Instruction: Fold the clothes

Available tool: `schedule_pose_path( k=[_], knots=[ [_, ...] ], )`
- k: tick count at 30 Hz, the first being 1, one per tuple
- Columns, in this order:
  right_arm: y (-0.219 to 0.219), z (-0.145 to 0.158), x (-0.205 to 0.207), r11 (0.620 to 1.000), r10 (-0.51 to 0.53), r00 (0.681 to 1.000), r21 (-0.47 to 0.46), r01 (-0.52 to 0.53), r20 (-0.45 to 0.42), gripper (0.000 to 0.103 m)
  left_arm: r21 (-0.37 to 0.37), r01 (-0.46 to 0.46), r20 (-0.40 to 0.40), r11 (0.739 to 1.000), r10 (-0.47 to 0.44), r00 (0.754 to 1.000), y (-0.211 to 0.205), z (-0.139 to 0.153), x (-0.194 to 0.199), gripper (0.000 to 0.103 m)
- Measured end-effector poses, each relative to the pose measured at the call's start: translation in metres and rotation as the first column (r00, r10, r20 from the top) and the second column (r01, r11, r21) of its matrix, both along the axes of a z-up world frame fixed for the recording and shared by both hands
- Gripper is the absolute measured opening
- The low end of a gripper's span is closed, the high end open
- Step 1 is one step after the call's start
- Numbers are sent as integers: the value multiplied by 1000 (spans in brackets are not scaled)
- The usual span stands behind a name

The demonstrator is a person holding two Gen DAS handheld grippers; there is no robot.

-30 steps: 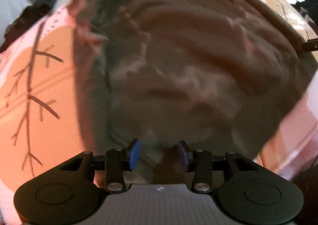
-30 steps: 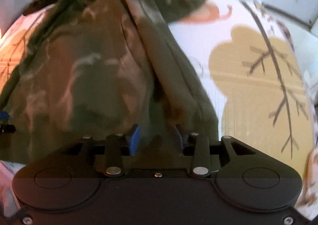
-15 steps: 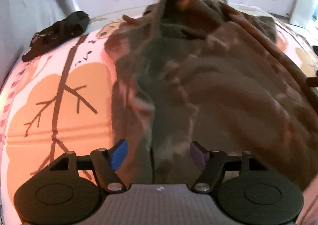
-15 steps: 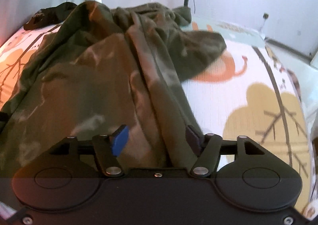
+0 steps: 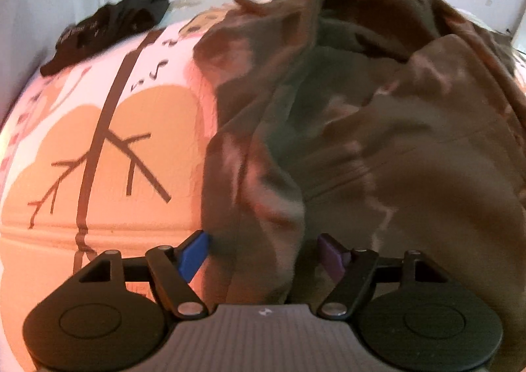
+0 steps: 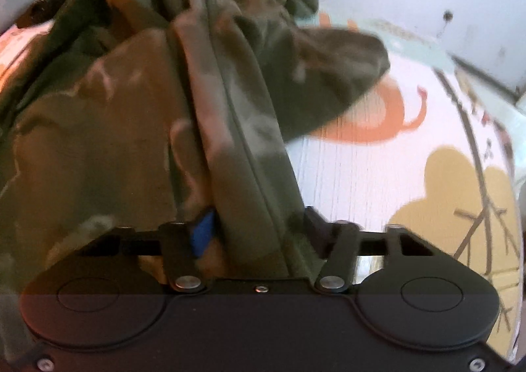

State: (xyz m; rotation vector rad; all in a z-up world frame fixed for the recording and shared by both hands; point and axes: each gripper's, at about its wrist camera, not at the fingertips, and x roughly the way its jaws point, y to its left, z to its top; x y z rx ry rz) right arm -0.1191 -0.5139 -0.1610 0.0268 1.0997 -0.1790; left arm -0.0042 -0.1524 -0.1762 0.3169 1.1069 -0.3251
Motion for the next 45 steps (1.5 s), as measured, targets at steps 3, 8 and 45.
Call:
schedule_pose_path(
  k=[3, 8, 45],
  knots=[
    [-2, -9, -1, 1000, 6, 1000, 25, -6, -25, 23, -44, -28, -33, 999, 26, 999, 8, -3, 6, 59],
    [2, -15, -5, 999, 31, 998, 10, -30, -47, 9, -44, -47, -43, 998, 45, 998, 11, 2, 13, 26],
    [29, -18, -80, 981, 37, 952, 192, 23, -305, 5, 175, 43, 27, 984, -49, 998, 14, 4, 80, 19]
  ],
)
